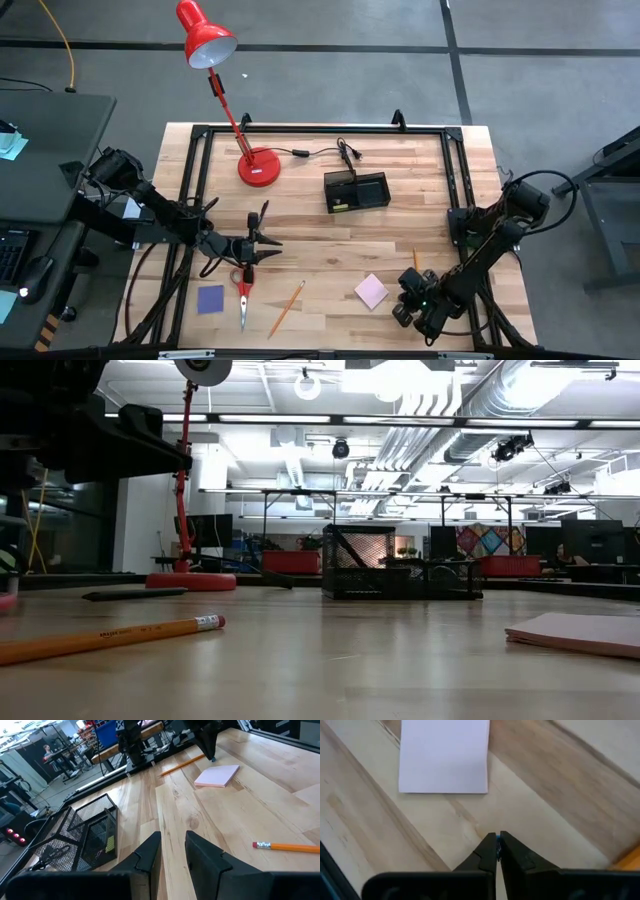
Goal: Pick and place office supplies into organizer
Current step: Put the blue binder clip into the desk organizer
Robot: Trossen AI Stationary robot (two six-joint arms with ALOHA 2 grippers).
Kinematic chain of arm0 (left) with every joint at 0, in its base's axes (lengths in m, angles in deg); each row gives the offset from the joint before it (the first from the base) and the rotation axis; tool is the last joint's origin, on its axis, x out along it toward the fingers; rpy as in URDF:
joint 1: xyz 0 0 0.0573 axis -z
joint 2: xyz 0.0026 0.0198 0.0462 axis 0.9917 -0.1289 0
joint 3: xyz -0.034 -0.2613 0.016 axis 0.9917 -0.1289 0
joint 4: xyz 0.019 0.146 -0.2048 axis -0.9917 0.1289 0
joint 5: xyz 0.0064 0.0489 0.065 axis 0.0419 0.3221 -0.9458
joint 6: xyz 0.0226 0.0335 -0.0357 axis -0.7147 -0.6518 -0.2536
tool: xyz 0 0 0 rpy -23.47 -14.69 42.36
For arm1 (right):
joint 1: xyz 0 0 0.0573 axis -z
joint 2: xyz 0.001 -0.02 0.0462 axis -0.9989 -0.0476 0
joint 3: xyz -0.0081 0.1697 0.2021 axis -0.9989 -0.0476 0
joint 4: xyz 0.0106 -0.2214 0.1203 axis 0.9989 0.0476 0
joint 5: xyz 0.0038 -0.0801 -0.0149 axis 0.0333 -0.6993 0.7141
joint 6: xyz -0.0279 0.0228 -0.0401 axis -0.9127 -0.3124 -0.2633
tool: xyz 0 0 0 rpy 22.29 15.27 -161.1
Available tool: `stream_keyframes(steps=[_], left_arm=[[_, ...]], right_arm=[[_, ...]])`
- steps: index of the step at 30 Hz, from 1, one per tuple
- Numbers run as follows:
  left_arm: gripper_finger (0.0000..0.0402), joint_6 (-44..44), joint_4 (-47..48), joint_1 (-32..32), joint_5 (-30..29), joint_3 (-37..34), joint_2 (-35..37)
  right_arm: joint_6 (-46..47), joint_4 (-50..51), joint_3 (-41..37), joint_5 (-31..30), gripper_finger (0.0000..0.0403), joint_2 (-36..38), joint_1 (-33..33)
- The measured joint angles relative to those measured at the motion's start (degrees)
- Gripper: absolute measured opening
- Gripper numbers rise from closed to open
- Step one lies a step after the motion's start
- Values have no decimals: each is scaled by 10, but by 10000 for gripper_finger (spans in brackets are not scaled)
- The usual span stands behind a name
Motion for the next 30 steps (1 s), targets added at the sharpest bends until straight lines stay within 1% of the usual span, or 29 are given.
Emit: stream_keyframes(steps=[7,13,17,27,30], left_arm=[[79,0,-1,0,0,0,0],[79,0,-1,0,0,0,0],[79,3,-1,0,0,0,0],[79,7,-1,0,0,0,0],[79,9,-1,0,0,0,0]], right_arm=[[-19,22,0,-27,3,7,5],[-56,73,0,-39,1,29,24],[-114,80,0,-73,1,48,48],[-317,84,0,-197,0,96,128],[-370,81,0,-214,0,106,159]])
